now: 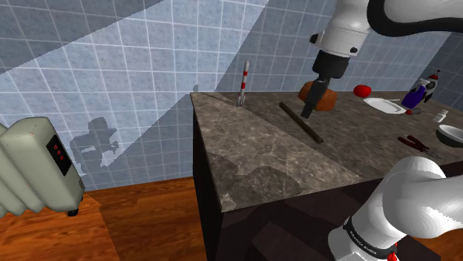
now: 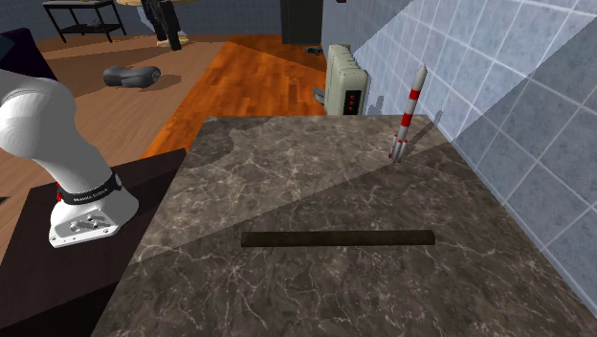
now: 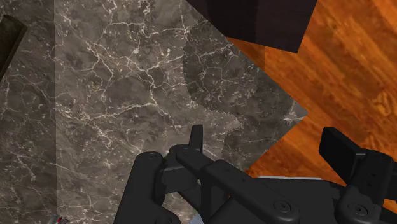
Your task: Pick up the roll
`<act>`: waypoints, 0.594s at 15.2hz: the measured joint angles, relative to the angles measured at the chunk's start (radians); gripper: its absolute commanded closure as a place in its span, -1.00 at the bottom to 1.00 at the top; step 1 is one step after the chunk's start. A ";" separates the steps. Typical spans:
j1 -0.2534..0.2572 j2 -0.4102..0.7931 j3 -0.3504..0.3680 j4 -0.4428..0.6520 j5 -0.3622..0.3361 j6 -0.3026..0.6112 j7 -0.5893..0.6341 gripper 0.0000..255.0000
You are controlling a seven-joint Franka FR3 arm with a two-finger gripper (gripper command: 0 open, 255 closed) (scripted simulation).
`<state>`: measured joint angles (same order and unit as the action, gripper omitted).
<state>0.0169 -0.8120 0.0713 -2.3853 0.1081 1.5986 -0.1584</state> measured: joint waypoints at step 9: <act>-0.078 0.153 -0.070 -0.023 -0.068 0.162 -0.030 -1.00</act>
<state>-0.0611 -0.6592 0.0014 -2.4083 0.0403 1.7605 -0.1881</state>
